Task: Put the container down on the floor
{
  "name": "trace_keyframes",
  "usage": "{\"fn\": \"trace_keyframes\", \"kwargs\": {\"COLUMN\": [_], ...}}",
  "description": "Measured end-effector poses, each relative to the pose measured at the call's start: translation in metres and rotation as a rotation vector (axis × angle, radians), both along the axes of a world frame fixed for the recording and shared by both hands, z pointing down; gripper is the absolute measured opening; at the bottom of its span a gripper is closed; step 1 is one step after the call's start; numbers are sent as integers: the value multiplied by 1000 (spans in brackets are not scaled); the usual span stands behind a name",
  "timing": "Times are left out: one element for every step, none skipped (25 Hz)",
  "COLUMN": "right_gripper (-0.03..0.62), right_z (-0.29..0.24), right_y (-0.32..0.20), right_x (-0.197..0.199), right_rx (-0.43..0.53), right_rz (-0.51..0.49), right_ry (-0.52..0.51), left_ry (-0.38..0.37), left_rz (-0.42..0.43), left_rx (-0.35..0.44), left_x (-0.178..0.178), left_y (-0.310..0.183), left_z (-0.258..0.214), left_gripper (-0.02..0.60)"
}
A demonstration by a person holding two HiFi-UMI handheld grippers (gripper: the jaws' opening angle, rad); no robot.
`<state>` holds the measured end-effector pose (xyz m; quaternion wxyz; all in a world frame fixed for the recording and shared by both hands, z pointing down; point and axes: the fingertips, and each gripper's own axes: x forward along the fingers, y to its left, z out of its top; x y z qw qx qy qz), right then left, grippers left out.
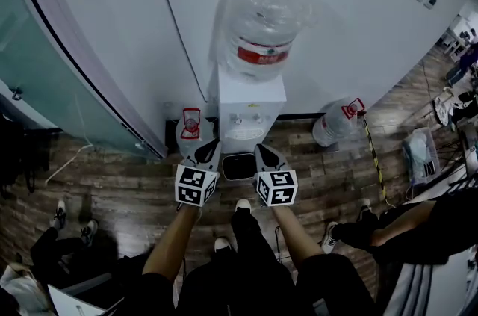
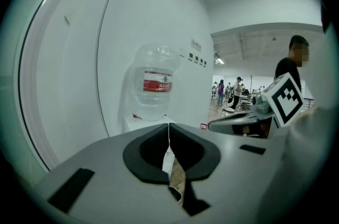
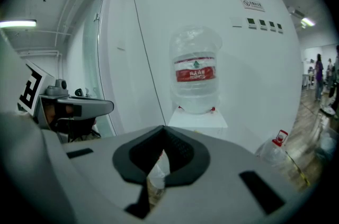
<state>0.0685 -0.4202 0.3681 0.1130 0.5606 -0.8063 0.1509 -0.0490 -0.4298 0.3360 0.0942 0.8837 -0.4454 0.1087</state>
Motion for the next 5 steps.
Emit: {"fn": "trace_keyframes", "kwargs": {"right_gripper": [9, 9, 9, 9, 9], "right_z": [0, 1, 1, 2, 3], "right_y": [1, 3, 4, 5, 6], "right_x": [2, 3, 5, 6, 7], "right_rx": [0, 0, -1, -2, -3], "right_rz": [1, 2, 3, 4, 5], "right_ry": [2, 4, 5, 6, 6], "left_ry": [1, 1, 1, 0, -1], "left_rz": [0, 1, 2, 2, 2], "left_rx": [0, 0, -1, -2, -3], "left_x": [1, 2, 2, 3, 3], "left_y": [1, 2, 3, 4, 5], "left_z": [0, 1, 2, 3, 4], "left_gripper": [15, 15, 15, 15, 15]}}
